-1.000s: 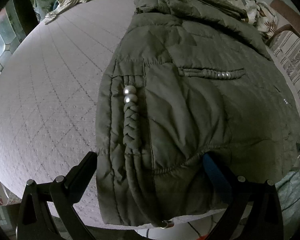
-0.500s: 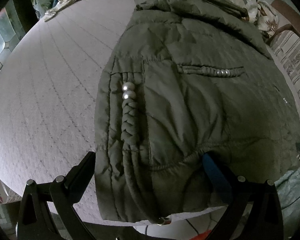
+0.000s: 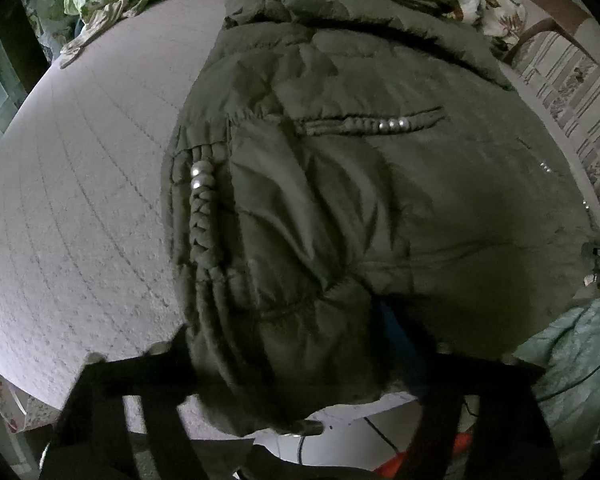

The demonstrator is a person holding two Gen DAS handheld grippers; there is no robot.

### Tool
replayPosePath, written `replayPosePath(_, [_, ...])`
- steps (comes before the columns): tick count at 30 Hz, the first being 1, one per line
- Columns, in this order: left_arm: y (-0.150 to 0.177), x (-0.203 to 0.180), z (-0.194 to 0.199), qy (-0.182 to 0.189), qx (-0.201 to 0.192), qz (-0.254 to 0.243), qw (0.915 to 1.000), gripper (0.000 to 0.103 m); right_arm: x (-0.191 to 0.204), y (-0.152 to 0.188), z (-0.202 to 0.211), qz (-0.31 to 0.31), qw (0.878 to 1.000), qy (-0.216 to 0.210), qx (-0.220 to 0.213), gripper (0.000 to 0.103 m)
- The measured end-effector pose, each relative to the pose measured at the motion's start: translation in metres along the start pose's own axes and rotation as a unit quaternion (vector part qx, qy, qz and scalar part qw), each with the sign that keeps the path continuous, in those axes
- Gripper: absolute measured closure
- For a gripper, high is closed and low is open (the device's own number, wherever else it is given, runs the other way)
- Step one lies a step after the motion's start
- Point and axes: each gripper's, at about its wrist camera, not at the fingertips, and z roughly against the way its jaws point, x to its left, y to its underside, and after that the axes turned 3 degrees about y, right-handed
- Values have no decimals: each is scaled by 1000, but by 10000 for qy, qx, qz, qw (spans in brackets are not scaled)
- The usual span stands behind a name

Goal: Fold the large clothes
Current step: 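Grasp the coat hem with the left tool and fold it over the body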

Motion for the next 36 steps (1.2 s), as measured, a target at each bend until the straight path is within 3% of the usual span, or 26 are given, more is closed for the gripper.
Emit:
replayPosePath(6, [-1, 7, 12, 215, -107, 139, 9996, 59, -5, 3, 6, -57, 9997, -154, -186, 61])
replayPosePath(12, [-2, 8, 21, 294, -201, 141, 9993, 72, -16, 5, 23, -124, 9989, -209, -396, 70])
replayPosePath(21, [-12, 0, 38, 237, -360, 9, 9991, 80, -3, 5, 42, -35, 9969, -283, -738, 76])
replayPosePath(36, [-43, -8, 71, 185, -701, -116, 9973, 81, 15, -22, 69, 45, 9932, -383, -1101, 77])
